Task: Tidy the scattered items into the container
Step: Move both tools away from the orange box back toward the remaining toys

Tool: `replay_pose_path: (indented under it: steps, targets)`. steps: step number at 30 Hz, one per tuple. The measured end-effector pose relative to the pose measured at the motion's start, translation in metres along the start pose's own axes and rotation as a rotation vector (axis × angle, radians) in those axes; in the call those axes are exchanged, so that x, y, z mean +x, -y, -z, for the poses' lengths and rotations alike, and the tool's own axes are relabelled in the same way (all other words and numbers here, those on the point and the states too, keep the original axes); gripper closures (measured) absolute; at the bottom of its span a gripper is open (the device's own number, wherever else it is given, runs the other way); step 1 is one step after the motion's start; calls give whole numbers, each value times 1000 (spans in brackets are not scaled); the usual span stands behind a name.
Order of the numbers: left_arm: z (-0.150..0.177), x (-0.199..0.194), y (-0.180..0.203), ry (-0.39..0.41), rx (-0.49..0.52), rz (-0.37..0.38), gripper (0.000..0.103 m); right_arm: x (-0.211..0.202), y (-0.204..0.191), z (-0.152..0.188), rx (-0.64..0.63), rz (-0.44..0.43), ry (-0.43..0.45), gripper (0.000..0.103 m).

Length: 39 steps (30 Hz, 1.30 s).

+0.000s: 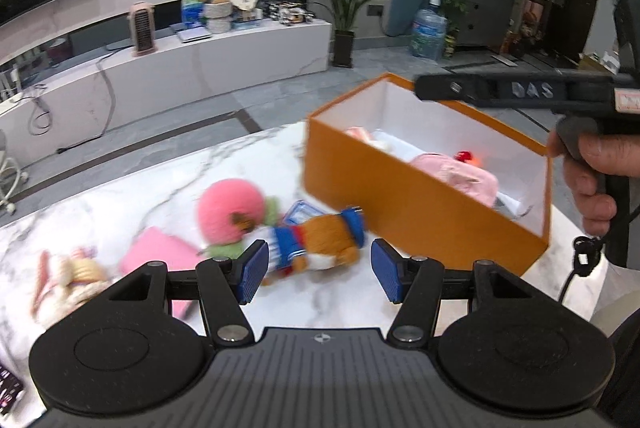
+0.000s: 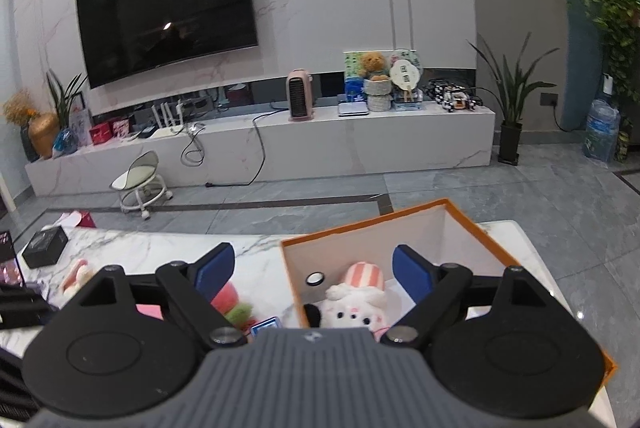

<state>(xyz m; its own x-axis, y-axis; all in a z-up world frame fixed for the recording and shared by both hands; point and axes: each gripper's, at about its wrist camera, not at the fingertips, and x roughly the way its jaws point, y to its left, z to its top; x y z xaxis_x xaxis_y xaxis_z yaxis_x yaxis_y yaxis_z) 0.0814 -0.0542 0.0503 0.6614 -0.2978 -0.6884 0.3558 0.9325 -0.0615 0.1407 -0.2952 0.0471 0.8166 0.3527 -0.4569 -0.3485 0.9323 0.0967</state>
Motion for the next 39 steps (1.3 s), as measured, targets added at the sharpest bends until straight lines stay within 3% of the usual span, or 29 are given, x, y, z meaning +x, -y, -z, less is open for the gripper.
replay_pose_path:
  steps: [12, 20, 28, 35, 39]
  targets:
    - [29, -28, -79, 3, -124, -95, 36, 21, -44, 12, -119, -47, -56, 15]
    - [39, -31, -101, 12, -164, -99, 36, 36, -67, 17, -165, -70, -87, 15]
    - [54, -28, -141, 39, -279, -187, 36, 51, -86, 25, -213, -81, -116, 14]
    - [62, -21, -167, 43, -339, -220, 36, 67, -96, 32, -239, -76, -148, 14]
    - [61, -15, -172, 42, -341, -230, 23, 77, -102, 38, -267, -72, -166, 12]
